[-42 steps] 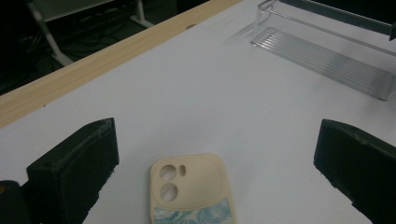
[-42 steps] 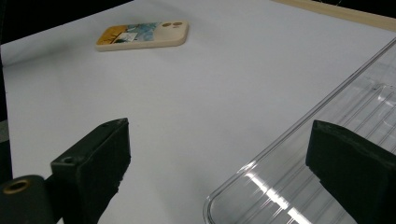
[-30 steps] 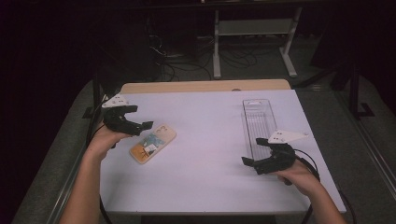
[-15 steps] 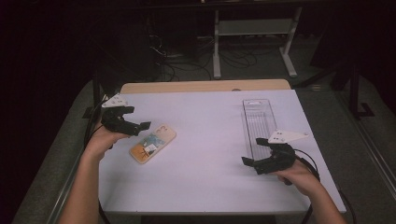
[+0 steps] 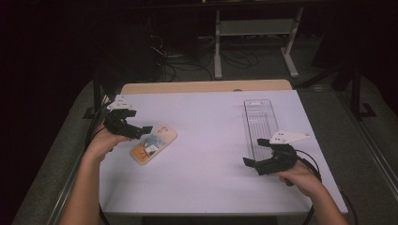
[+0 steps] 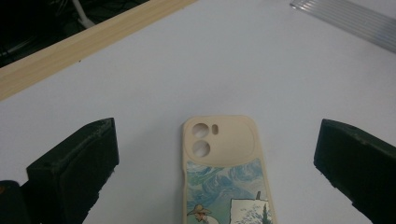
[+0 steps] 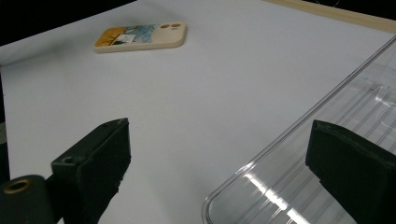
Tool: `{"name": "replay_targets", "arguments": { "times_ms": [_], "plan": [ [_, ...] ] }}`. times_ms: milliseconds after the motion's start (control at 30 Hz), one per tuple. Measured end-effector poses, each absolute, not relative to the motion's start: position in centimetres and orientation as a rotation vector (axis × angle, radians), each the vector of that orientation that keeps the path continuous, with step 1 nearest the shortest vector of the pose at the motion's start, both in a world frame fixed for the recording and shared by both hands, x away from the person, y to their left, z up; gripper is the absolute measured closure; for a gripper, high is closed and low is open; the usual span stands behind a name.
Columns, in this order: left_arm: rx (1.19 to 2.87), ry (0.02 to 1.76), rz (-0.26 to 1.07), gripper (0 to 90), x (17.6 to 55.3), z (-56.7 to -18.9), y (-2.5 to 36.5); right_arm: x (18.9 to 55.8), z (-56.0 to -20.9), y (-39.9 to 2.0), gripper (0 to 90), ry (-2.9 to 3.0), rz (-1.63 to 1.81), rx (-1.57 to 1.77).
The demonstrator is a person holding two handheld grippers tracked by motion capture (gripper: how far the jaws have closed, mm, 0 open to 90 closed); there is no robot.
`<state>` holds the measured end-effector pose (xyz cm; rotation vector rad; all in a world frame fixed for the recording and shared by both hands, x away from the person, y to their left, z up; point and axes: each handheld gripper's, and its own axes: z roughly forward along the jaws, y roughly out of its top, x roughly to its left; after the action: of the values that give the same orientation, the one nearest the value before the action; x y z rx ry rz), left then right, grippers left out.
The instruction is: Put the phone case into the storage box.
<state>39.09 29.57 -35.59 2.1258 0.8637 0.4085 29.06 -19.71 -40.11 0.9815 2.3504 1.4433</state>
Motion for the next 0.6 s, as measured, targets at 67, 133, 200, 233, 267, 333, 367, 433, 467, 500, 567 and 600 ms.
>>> {"name": "replay_targets", "arguments": {
  "times_ms": [67,133,200,233,267,333,367,433,467,500,567,600],
  "plan": [
    [2.141,0.860,0.412,0.0,39.2,-35.7,29.6,29.1,-40.1,-19.7,6.1,2.352,1.442,0.980],
    [2.135,0.874,0.403,0.0,39.1,-35.8,29.5,29.1,-40.1,-19.7,6.1,2.353,1.442,0.979],
    [2.147,0.866,0.399,0.0,39.1,-35.9,29.5,29.1,-40.1,-19.7,6.1,2.353,1.441,0.980],
    [2.150,0.866,0.397,0.0,39.1,-36.0,29.5,29.1,-40.1,-19.7,6.1,2.353,1.441,0.979],
    [2.147,0.877,0.388,0.0,39.1,-36.1,29.4,29.1,-40.1,-19.7,6.1,2.353,1.441,0.980],
    [2.155,0.886,0.379,0.0,39.1,-36.2,29.4,29.1,-40.1,-19.7,6.1,2.353,1.442,0.981],
    [2.165,0.879,0.378,0.0,39.1,-36.3,29.4,29.1,-40.1,-19.7,6.1,2.353,1.442,0.981],
    [2.174,0.881,0.369,0.0,39.2,-36.4,29.3,29.1,-40.1,-19.7,6.1,2.353,1.442,0.981],
    [2.175,0.884,0.365,0.0,39.1,-36.5,29.2,29.1,-40.1,-19.7,6.1,2.354,1.442,0.981],
    [2.186,0.875,0.369,0.0,39.2,-36.5,29.2,29.1,-40.1,-19.7,6.1,2.353,1.442,0.982],
    [2.195,0.874,0.369,0.0,39.2,-36.6,29.2,29.1,-40.1,-19.7,6.1,2.353,1.442,0.982],
    [2.203,0.874,0.367,0.0,39.2,-36.7,29.1,29.1,-40.1,-19.7,6.1,2.353,1.441,0.981]
  ]
}}
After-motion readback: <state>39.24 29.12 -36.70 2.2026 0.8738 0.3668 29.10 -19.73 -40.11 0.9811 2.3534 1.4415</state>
